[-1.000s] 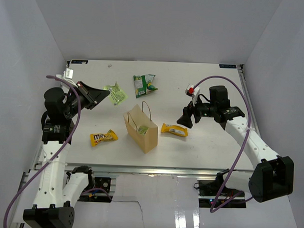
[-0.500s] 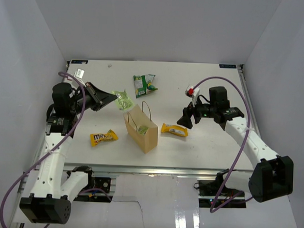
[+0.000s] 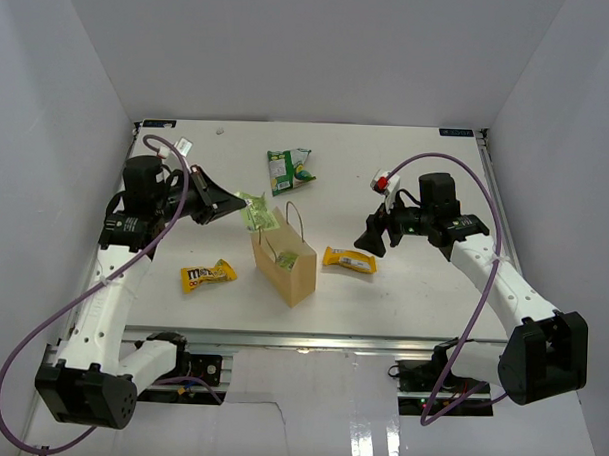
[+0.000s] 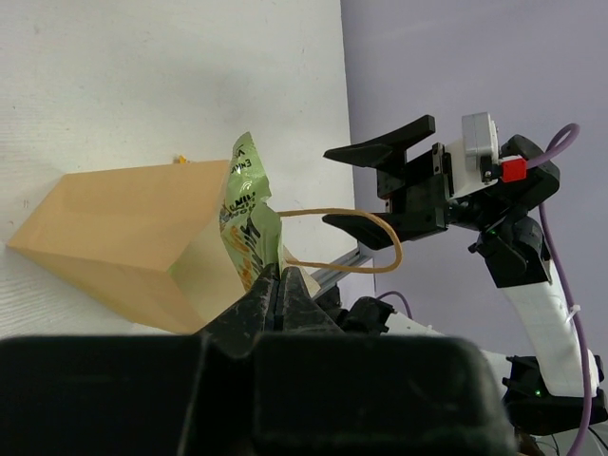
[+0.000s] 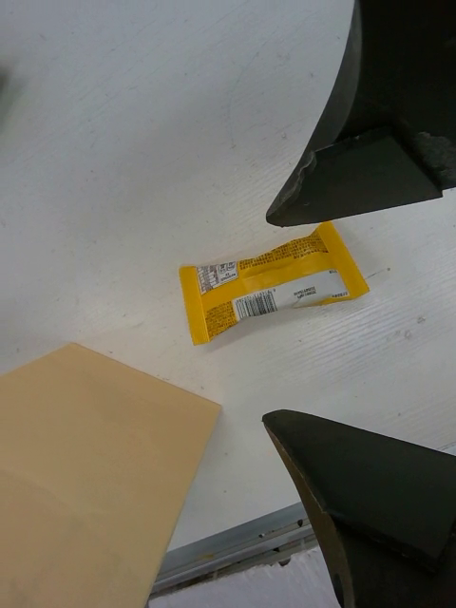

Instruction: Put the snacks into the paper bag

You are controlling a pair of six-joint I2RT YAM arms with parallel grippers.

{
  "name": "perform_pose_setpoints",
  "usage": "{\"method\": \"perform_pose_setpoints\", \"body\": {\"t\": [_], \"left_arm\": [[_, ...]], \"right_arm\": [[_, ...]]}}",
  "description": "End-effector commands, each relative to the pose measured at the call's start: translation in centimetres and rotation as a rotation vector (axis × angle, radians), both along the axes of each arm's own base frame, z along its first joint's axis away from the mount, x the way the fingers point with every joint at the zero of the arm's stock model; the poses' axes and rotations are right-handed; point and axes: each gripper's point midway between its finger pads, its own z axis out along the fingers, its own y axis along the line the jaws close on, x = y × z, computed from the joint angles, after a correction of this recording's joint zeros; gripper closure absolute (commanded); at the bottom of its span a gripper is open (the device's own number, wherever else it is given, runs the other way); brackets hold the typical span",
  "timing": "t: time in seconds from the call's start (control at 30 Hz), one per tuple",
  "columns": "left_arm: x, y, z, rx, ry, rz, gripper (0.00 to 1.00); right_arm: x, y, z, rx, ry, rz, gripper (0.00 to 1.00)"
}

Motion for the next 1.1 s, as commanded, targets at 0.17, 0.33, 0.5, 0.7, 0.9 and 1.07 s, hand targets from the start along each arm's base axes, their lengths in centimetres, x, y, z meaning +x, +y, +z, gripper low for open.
{"method": "perform_pose_setpoints", "body": {"t": [0.17,0.33,0.5,0.7,0.9,1.07], "left_arm": [[-0.1,-0.4,1.0,0.039,-0.040,-0.058,0.98],[0.1,-0.5,0.5,0.051,-0.027,-0.076,0.90],[0.5,-0.6,-0.1,0.057,-0.012,-0.085,0.87],[0.6,-0.8,-0.6,0.062,-0.001,-0.098,0.79],[0.4,-0.9,-0.8,0.062,0.003,-0.104,0.66],[0.3,-0.9,-0.8,0.061,0.001,-0.109,0.62]], "right_arm": [[0.3,0.1,0.2,0.015,-0.015,-0.001,0.16],[0.3,0.2,0.1,0.017,-0.014,0.003,0.16],[0.3,0.2,-0.1,0.017,-0.014,0.003,0.16],[0.3,0.1,-0.5,0.008,-0.015,0.009,0.16],[0.4,0.1,-1.2,-0.004,-0.008,0.015,0.16],[0.3,0.0,-1.7,-0.014,-0.005,0.018,0.16]]}}
